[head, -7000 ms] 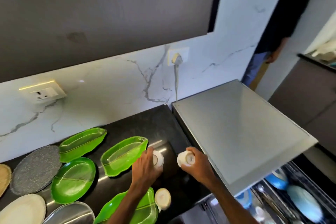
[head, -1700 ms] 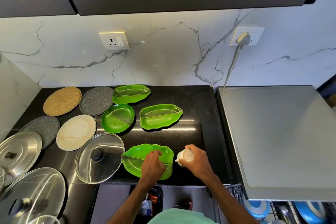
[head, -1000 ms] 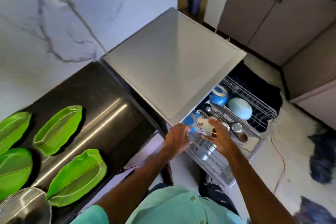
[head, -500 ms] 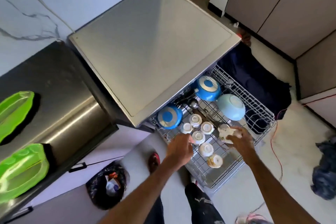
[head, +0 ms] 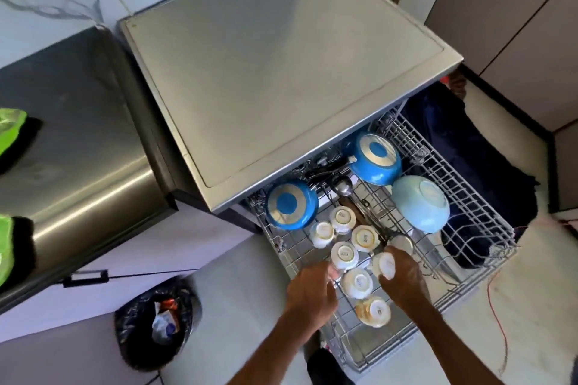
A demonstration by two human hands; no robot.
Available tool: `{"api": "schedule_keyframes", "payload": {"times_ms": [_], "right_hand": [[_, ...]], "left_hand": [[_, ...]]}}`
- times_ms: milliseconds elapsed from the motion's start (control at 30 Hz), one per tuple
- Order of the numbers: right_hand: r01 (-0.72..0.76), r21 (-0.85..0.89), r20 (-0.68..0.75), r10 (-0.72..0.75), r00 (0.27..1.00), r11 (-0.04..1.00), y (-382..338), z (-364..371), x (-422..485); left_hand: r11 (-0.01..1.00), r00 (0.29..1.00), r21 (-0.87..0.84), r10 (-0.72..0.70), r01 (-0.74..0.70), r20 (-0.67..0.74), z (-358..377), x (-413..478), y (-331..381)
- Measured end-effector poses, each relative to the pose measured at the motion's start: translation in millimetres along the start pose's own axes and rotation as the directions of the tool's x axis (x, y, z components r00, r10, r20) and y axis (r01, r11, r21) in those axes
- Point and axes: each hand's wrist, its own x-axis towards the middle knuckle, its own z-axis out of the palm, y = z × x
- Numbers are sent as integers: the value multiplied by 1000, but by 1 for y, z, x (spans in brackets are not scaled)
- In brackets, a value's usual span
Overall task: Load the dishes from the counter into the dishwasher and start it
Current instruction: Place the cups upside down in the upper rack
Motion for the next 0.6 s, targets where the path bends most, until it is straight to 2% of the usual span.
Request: {"api": "schedule_keyframes", "payload": {"times_ms": [133,300,467,600], "right_hand": [[67,-25,24,-66,998,997,16,13,-4],[157,-201,49,-150,987,967,40,33,-6],[318,-316,-49,-350,935,894,48,44,-16],[304,-358,-92,-357,929,883,56,43,-19]], "left_hand": [[997,998,-62,-42,40,-42,21,-13,-11],[990,984,-138,-62,39,-167,50,-38,-18],[984,935,-175,-39,-25,-353,75,-64,-17],[983,888,-180,-47,-41,-457,91,-79,-8]]}}
